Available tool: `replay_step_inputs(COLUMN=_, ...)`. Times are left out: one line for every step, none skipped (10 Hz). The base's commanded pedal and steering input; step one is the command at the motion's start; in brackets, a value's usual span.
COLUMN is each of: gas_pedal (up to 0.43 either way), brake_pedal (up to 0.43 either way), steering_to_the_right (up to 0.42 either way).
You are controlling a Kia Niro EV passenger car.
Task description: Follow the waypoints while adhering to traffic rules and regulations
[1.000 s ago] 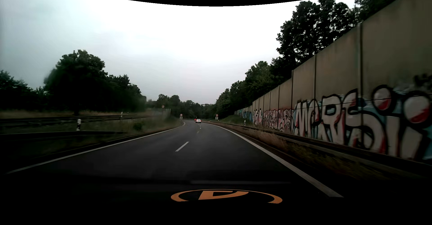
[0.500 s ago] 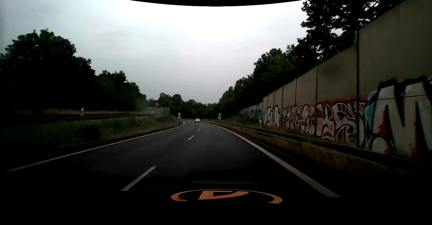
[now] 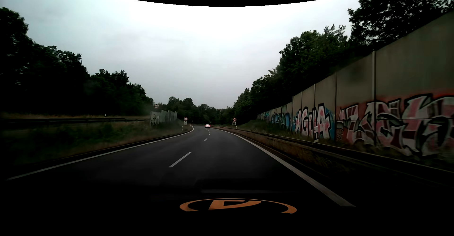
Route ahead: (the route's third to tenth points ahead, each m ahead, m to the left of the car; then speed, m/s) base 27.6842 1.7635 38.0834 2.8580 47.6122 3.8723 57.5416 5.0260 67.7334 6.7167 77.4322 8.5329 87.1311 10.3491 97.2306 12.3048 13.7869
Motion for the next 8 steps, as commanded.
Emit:
replay_step_inputs(gas_pedal=0.0, brake_pedal=0.0, steering_to_the_right=-0.012)
replay_step_inputs(gas_pedal=0.0, brake_pedal=0.0, steering_to_the_right=-0.012)
replay_step_inputs(gas_pedal=0.0, brake_pedal=0.0, steering_to_the_right=-0.012)
replay_step_inputs(gas_pedal=0.0, brake_pedal=0.0, steering_to_the_right=-0.012)
replay_step_inputs(gas_pedal=0.028, brake_pedal=0.0, steering_to_the_right=-0.011)
replay_step_inputs(gas_pedal=0.067, brake_pedal=0.0, steering_to_the_right=-0.011)
replay_step_inputs(gas_pedal=0.087, brake_pedal=0.0, steering_to_the_right=-0.011)
replay_step_inputs(gas_pedal=0.087, brake_pedal=0.0, steering_to_the_right=-0.011)
